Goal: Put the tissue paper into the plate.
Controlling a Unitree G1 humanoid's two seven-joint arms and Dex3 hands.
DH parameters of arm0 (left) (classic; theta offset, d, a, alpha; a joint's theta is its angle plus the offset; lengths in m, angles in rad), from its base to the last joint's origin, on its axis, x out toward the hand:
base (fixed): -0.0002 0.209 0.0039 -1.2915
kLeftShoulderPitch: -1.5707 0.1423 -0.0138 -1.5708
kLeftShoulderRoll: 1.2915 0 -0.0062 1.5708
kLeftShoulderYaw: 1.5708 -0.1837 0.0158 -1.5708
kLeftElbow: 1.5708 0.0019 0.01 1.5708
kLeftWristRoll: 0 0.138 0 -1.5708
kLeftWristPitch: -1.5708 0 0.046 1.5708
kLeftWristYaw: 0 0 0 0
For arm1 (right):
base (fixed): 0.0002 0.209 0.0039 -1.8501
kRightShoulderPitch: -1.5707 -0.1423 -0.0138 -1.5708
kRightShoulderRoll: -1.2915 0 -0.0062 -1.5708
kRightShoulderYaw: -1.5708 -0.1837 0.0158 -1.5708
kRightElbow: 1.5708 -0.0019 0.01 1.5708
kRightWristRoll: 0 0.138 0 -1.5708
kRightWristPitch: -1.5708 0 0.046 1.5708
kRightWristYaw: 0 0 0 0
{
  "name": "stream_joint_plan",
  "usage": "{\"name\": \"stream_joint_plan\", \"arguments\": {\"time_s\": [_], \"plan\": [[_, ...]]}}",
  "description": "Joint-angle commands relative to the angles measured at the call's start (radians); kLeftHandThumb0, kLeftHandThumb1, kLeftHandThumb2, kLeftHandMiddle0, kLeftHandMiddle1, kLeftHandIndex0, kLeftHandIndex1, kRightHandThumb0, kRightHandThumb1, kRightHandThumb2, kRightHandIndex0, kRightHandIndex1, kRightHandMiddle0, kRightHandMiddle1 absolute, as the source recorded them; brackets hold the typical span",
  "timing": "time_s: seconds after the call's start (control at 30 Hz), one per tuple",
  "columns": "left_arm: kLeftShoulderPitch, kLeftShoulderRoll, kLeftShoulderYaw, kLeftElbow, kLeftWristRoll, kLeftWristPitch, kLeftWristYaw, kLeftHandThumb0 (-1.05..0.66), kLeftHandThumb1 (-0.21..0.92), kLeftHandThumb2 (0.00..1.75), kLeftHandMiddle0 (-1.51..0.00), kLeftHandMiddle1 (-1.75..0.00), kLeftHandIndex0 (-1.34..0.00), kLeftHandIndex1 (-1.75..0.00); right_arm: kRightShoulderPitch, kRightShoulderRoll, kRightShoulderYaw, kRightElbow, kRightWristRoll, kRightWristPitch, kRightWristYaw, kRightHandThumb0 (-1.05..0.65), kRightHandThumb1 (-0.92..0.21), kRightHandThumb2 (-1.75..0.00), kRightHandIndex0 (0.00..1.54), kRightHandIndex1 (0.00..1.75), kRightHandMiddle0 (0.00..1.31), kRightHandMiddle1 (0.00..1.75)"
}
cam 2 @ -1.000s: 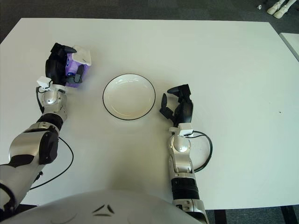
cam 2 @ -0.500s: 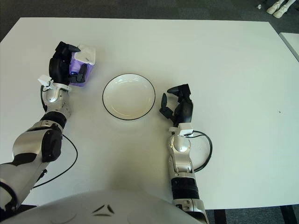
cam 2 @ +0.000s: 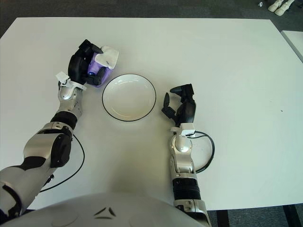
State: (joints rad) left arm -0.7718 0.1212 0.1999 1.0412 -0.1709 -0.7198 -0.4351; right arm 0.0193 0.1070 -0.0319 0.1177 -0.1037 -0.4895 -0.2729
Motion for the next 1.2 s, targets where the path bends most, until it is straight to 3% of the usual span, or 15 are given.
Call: {"name": "stream_joint_plan", "arguments": {"time_s": [0.0, 0.2, 0.53, 0.77, 1.17], "plan": [[0.029, 0.024, -0.021, -0.007, 0.03, -0.023, -0.013, -0.55, 0.12, 1.56, -1.36, -1.75, -0.77, -1.75, 0.048, -0.001, -0.003, 0.076, -0.016, 0.014, -0.005, -0.41, -0.54, -1.04, 0.67, 1.41, 0.43, 1.75], [0.035, 0.037, -0.085, -0.074, 0.142, -0.06, 0.082, -0.55, 0.12, 1.56, -1.38, -1.75, -0.77, -1.75, 0.045, -0.001, -0.001, 0.081, -0.018, 0.007, -0.006, -0.41, -0.54, -1.05, 0.68, 1.41, 0.44, 1.75], [0.103, 0.058, -0.176, -0.327, 0.241, 0.048, 0.12, -0.57, 0.1, 1.59, -1.4, -1.75, -0.79, -1.75, 0.042, -0.006, 0.002, 0.076, -0.021, 0.021, -0.004, -0.41, -0.54, -1.05, 0.68, 1.41, 0.44, 1.75], [0.117, 0.072, -0.212, -0.388, 0.272, 0.064, 0.121, -0.56, 0.11, 1.58, -1.41, -1.75, -0.78, -1.75, 0.044, -0.005, 0.002, 0.072, -0.025, 0.027, -0.008, -0.41, -0.56, -1.02, 0.66, 1.4, 0.42, 1.75], [0.091, 0.081, -0.288, -0.344, 0.35, -0.089, 0.149, -0.57, 0.09, 1.6, -1.42, -1.75, -0.8, -1.75, 0.044, -0.008, 0.002, 0.088, -0.02, -0.008, -0.002, -0.4, -0.58, -0.99, 0.64, 1.41, 0.4, 1.75]]}}
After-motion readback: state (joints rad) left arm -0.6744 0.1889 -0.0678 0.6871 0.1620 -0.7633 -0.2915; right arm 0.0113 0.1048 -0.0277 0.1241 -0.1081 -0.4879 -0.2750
